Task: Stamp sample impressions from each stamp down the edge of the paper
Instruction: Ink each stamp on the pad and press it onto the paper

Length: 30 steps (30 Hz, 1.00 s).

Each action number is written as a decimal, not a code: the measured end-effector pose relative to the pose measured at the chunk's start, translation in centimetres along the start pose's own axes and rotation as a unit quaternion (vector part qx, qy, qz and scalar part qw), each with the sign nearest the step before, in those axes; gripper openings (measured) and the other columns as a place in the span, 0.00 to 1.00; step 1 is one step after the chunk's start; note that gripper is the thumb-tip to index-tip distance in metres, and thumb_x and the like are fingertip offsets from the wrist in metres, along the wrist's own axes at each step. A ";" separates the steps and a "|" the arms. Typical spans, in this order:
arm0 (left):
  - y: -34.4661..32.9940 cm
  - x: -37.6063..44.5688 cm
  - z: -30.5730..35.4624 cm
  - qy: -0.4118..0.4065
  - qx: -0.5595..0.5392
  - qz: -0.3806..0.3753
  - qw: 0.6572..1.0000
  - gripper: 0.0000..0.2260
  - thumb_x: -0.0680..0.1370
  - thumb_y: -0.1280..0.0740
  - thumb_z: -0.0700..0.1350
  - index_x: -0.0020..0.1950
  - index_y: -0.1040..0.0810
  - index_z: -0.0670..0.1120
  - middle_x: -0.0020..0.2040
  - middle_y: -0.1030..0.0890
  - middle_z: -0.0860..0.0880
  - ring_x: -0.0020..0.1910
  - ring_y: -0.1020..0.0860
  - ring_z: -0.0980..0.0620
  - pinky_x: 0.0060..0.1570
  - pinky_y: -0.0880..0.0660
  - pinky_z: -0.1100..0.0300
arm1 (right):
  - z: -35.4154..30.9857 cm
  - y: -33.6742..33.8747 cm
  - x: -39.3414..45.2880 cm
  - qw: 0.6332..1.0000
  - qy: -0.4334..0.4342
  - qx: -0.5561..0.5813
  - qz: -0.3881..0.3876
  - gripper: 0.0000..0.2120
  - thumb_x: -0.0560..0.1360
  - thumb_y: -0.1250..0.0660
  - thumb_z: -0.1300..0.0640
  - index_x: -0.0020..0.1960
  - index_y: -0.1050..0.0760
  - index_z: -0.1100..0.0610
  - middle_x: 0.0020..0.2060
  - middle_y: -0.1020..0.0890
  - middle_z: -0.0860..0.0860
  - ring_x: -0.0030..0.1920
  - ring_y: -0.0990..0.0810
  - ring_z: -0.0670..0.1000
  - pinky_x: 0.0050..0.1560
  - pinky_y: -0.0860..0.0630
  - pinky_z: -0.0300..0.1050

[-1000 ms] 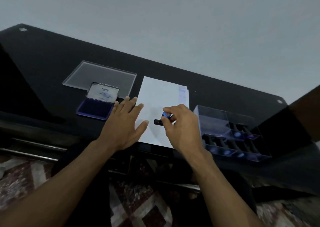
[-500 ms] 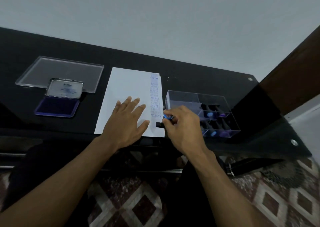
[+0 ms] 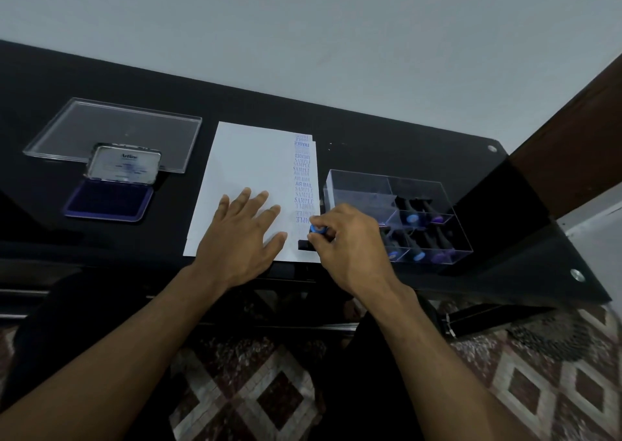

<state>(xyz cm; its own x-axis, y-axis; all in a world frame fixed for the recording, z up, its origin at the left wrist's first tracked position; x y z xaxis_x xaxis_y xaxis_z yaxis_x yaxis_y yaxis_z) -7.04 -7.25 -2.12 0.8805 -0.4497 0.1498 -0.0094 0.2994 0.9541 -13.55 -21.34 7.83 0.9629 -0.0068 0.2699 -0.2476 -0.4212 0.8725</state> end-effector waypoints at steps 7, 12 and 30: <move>0.1 -0.1 0.1 0.004 0.012 0.001 1.000 0.32 0.80 0.57 0.66 0.77 0.33 0.53 0.80 0.38 0.48 0.81 0.45 0.45 0.79 0.48 0.42 | 0.0 -0.1 0.1 1.000 -0.006 -0.005 -0.002 0.11 0.74 0.27 0.58 0.57 0.17 0.56 0.47 0.18 0.50 0.42 0.25 0.43 0.46 0.35 0.24; 0.2 -0.2 0.1 0.003 0.014 0.003 1.000 0.32 0.80 0.57 0.66 0.77 0.32 0.53 0.80 0.37 0.48 0.80 0.44 0.45 0.78 0.47 0.41 | -0.2 -0.1 0.2 1.000 0.002 -0.007 -0.001 0.11 0.74 0.27 0.59 0.56 0.16 0.57 0.46 0.18 0.51 0.43 0.24 0.43 0.50 0.28 0.34; 0.2 -0.3 0.1 0.009 0.021 -0.001 1.000 0.33 0.80 0.58 0.66 0.77 0.33 0.53 0.80 0.37 0.48 0.81 0.45 0.46 0.78 0.47 0.42 | 0.3 -1.2 0.8 0.999 -0.009 -0.032 -0.032 0.06 0.74 0.28 0.57 0.50 0.16 0.56 0.44 0.20 0.50 0.43 0.23 0.47 0.48 0.26 0.37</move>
<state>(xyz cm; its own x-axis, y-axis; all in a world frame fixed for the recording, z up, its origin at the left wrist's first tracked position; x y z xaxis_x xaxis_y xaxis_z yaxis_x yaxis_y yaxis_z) -7.40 -7.13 -1.94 0.8889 -0.4351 0.1432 -0.0265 0.2633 0.9644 -12.47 -21.08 6.85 0.9786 0.0022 0.2056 -0.1909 -0.3623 0.9123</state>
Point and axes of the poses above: each hand's wrist, its own x-axis towards the middle knuckle, its own y-axis out of the back of the hand, z = x × y, the point moved 9 cm from there along x, towards the middle knuckle
